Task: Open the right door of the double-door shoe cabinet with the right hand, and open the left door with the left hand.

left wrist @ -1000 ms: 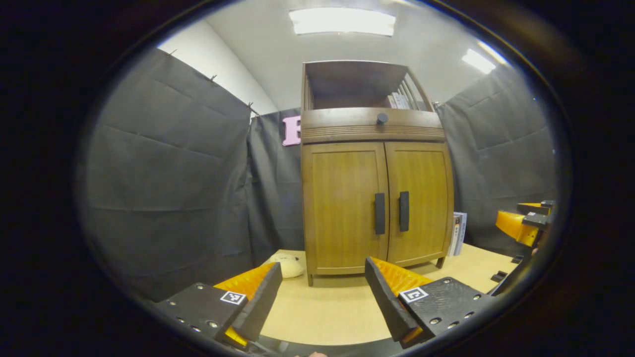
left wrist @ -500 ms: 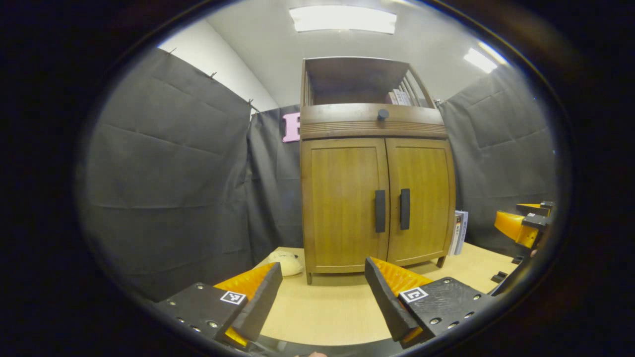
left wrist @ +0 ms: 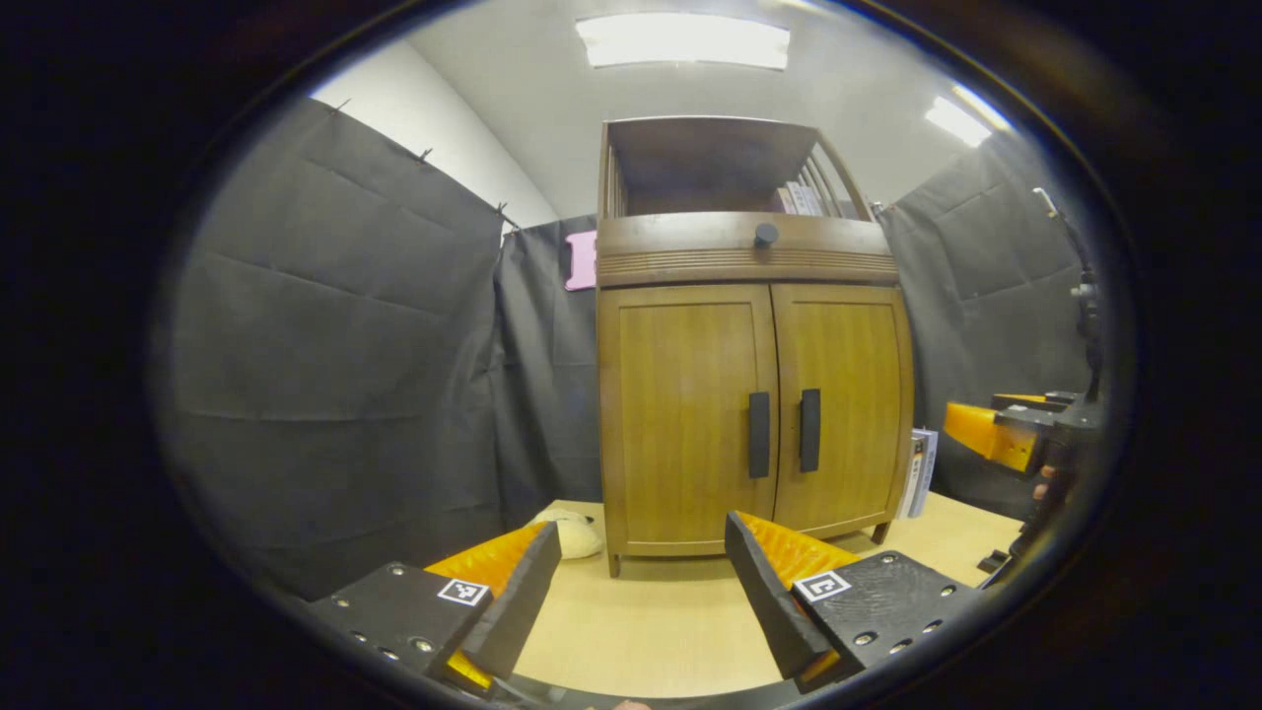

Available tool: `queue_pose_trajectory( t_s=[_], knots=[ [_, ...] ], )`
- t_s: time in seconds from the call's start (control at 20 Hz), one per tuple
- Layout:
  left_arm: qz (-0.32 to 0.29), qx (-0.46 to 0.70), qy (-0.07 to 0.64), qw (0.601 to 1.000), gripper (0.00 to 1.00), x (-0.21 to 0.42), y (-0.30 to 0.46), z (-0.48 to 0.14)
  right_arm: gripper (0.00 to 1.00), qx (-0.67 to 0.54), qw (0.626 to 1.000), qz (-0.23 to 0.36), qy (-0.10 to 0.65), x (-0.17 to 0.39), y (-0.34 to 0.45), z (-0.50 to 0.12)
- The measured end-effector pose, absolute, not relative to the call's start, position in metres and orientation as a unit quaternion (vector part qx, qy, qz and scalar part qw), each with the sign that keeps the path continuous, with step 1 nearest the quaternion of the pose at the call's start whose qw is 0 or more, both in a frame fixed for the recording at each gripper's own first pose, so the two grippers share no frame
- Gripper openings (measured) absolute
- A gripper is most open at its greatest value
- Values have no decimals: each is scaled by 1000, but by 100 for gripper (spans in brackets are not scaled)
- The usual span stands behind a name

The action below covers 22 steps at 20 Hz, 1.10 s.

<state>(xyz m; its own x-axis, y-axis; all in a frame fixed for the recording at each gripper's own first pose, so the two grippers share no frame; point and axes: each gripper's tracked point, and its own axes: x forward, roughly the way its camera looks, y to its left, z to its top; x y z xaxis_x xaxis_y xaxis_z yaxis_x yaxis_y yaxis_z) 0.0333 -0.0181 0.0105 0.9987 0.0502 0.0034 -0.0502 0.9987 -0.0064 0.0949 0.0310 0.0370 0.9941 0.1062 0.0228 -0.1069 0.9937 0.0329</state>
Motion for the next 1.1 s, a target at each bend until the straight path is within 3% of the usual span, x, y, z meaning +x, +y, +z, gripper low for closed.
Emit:
queue_pose_trajectory(
  t_s=[0.1, 0.15, 0.6, 0.65, 0.85, 0.9, 1.05, 1.1],
  knots=[
    [34, -3, -1, 999, 100, 35, -16, 11, 95, 16, 998, 61, -14, 115, 37, 42],
    [39, -1, -2, 999, 96, 35, -14, 12, 93, 17, 998, 65, -14, 126, 40, 43],
    [98, 8, 4, 995, 96, 33, 1, 17, 93, 34, 995, 95, -12, 210, 70, 37],
    [105, 9, 7, 994, 100, 34, 4, 15, 93, 33, 995, 96, -10, 218, 73, 33],
    [130, 10, 17, 991, 100, 31, 12, 10, 93, 35, 994, 100, 6, 251, 83, 19],
    [135, 11, 19, 991, 96, 30, 14, 8, 93, 39, 994, 101, 11, 260, 87, 16],
    [152, 16, 20, 988, 100, 29, 23, 9, 94, 46, 993, 105, 27, 286, 95, 1],
    [158, 18, 20, 987, 96, 28, 28, 8, 94, 47, 993, 105, 30, 293, 98, -5]
  ],
)
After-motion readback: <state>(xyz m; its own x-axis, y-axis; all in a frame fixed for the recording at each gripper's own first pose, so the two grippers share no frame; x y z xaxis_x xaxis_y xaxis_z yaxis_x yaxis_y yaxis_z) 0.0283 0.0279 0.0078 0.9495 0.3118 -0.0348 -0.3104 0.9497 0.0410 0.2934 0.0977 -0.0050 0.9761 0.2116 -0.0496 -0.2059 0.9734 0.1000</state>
